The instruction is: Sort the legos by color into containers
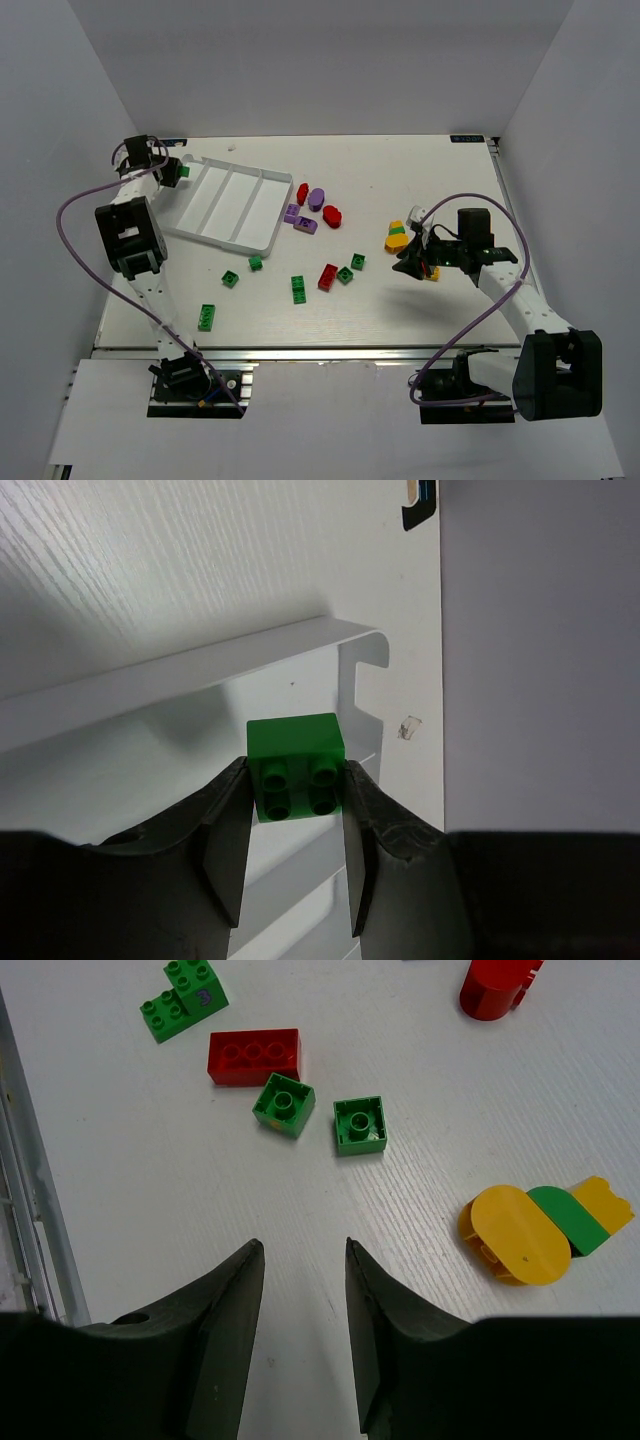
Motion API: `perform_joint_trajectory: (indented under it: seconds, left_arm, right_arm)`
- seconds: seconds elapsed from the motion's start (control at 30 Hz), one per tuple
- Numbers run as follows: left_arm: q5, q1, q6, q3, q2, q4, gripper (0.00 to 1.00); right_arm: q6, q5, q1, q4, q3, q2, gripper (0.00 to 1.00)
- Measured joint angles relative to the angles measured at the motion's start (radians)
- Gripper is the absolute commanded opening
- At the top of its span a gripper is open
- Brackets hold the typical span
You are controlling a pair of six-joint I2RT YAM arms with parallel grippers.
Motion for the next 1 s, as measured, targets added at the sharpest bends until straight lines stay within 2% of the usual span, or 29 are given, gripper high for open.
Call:
perform_joint_trajectory:
  seconds: [0.17, 0.23, 0.3, 0.37, 0.4, 0.43, 0.63, 0.73, 0.77, 0.8, 0.9, 1.0]
  left_arm:
    - [0.01, -0.007, -0.006, 0.011, 0.007, -0.012, 0.35]
    - [0.017, -0.007, -0.006, 0.035, 0.02, -0.018, 0.45]
    - [0.02, -0.008, -0.005, 0.053, 0.033, -0.024, 0.51]
    - [0.021, -0.009, 0.001, 0.055, 0.038, -0.035, 0.63]
    - [0.021, -0.009, 0.002, 0.055, 0.039, -0.042, 0.64]
    - [0.021, -0.009, 0.004, 0.055, 0.039, -0.047, 0.7]
    - [0.021, -0.01, 0.027, 0.055, 0.038, -0.073, 0.7]
    - [0.021, -0.01, 0.037, 0.021, 0.01, -0.068, 0.63]
    - [0.021, -0.01, 0.039, -0.005, -0.01, -0.062, 0.56]
    - [0.021, -0.01, 0.042, -0.036, -0.036, -0.055, 0.38]
    - [0.032, -0.009, 0.067, -0.179, -0.155, -0.019, 0.15]
    - [0.072, -0.009, 0.126, -0.353, -0.344, -0.003, 0.12]
  right_arm:
    - [0.0, 0.003, 0.0, 0.0, 0.0, 0.0, 0.44]
    - [0.0, 0.005, 0.0, 0.0, 0.0, 0.002, 0.44]
    - [0.0, 0.008, 0.0, 0.0, 0.0, 0.005, 0.45]
    - [0.0, 0.009, 0.0, 0.0, 0.0, 0.006, 0.45]
    - [0.0, 0.009, 0.0, 0.0, 0.0, 0.006, 0.45]
    - [0.0, 0.01, 0.0, 0.0, 0.0, 0.006, 0.45]
    - [0.0, 0.011, 0.0, 0.0, 0.0, 0.005, 0.46]
    - [0.0, 0.01, 0.0, -0.001, 0.0, 0.001, 0.47]
    - [-0.001, 0.01, 0.0, -0.002, 0.0, -0.002, 0.48]
    - [-0.002, 0.008, 0.0, -0.004, 0.0, -0.006, 0.48]
    - [-0.013, -0.003, 0.0, -0.013, 0.0, -0.016, 0.49]
    - [-0.037, -0.027, 0.0, -0.035, 0.0, -0.023, 0.52]
